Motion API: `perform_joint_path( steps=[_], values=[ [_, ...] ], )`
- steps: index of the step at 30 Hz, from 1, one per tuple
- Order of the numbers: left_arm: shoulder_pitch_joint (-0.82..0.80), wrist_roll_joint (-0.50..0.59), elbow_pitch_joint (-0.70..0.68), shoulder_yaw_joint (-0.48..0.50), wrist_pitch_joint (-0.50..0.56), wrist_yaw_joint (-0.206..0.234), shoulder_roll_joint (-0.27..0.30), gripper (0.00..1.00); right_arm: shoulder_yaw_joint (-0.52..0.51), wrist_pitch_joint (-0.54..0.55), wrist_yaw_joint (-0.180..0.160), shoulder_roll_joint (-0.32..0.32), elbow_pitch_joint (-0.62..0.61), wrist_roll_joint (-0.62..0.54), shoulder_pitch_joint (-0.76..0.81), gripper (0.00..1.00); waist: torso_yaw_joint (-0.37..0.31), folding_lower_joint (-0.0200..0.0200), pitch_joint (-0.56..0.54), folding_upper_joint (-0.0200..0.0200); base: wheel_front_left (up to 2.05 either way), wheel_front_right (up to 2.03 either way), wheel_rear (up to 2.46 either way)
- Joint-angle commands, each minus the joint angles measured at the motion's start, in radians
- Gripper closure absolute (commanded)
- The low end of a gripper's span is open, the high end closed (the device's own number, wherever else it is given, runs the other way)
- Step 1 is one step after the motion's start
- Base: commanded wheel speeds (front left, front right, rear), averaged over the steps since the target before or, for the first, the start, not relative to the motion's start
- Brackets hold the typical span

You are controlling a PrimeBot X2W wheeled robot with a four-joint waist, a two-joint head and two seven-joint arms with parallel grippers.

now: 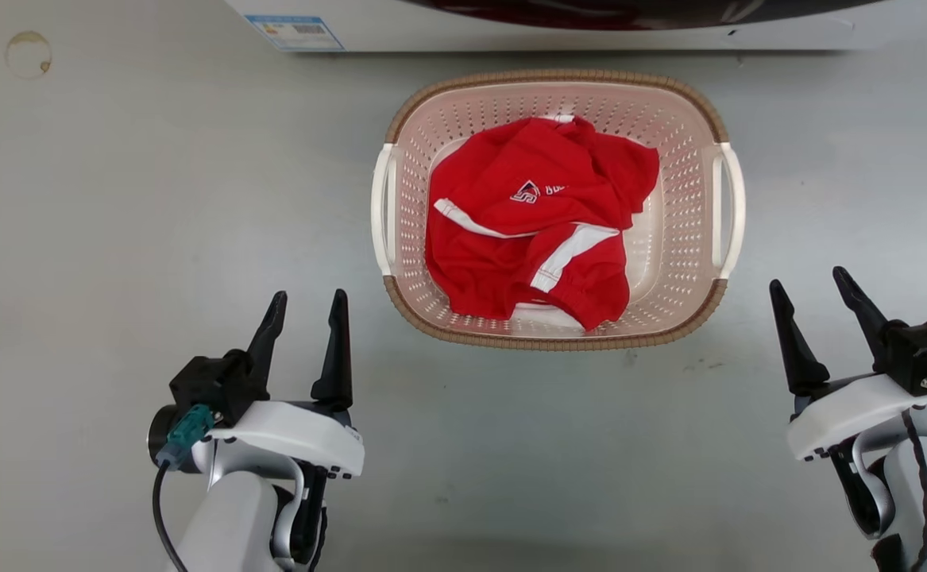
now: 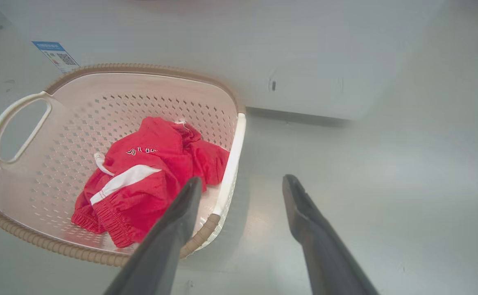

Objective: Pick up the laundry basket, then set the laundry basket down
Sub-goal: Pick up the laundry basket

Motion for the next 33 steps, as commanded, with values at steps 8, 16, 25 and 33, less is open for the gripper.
perform_joint_path(
  steps=[8, 16, 25, 33],
  values=[
    [-0.103, -0.032, 0.039, -0.038, -0.01, -0.021, 0.008, 0.0, 0.034, -0.014, 0.004, -0.01, 0.022, 0.008, -0.074, 0.0, 0.024, 0.0, 0.103, 0.0, 0.0, 0.0, 0.0],
    [-0.199, -0.051, 0.11, -0.087, -0.01, -0.025, 0.008, 0.0, 0.072, -0.014, 0.004, -0.01, 0.1, 0.027, -0.154, 0.0, 0.028, 0.0, 0.132, 0.0, 0.0, 0.0, 0.0],
    [-0.331, -0.043, 0.263, -0.097, -0.01, -0.071, 0.008, 0.0, 0.115, -0.014, 0.004, -0.01, 0.211, 0.05, -0.276, 0.0, 0.027, 0.0, 0.179, 0.0, 0.0, 0.0, 0.0],
    [-0.423, -0.027, 0.398, -0.096, -0.01, -0.099, 0.008, 0.0, 0.197, -0.014, 0.004, -0.01, 0.286, 0.078, -0.363, 0.0, 0.03, 0.0, 0.221, 0.0, 0.0, 0.0, 0.0]
  ],
)
